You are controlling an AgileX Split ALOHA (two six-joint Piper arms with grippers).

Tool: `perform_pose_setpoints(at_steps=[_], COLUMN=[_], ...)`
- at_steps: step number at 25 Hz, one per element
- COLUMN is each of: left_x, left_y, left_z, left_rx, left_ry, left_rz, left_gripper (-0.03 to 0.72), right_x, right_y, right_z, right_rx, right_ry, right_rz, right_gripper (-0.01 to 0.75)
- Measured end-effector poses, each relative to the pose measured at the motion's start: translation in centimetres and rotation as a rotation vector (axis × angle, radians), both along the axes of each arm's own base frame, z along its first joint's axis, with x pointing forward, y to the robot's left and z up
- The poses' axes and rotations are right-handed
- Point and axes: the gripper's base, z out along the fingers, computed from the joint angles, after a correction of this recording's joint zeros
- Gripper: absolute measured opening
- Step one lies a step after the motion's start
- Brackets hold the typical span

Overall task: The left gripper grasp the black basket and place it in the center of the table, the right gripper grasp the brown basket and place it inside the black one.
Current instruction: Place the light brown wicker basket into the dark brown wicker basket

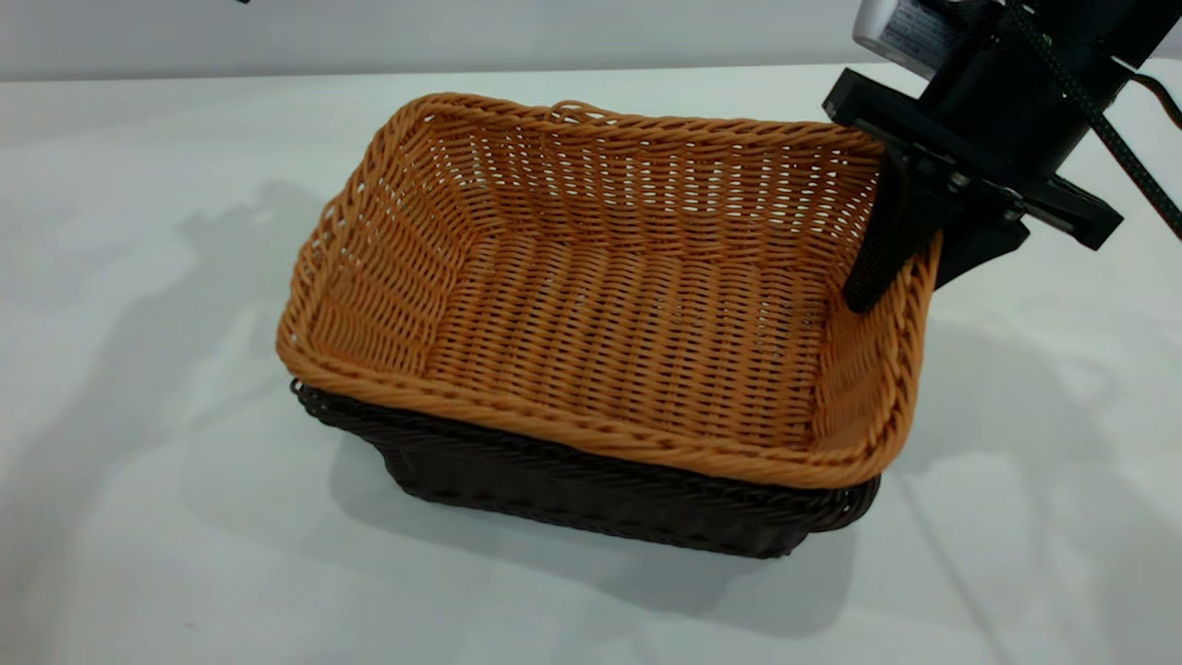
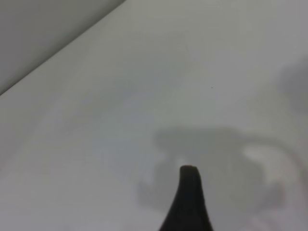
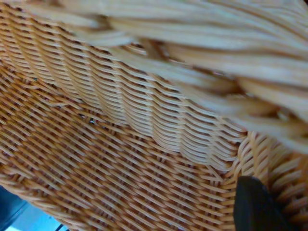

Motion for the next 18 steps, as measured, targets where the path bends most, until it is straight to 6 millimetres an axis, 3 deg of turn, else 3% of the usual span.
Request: perform_pose_setpoints(at_steps=[10,18], left_x=[0.0,0.0], left_y=[0.0,0.0], left_z=[0.0,-0.9], left_rx=[0.0,0.003], left_ry=[0.004,0.033], left_rz=[0.0,-0.001], left_gripper=[0.563,0.563], right_x=[0.1,2.5], right_y=[0.0,-0.6], right_z=[-2.2,-1.3], right_rx=[-0.019,-0.111], right_ry=[0.047,-0.091], right_rz=[-0.034,0.07], right_gripper=[0.078,0.089])
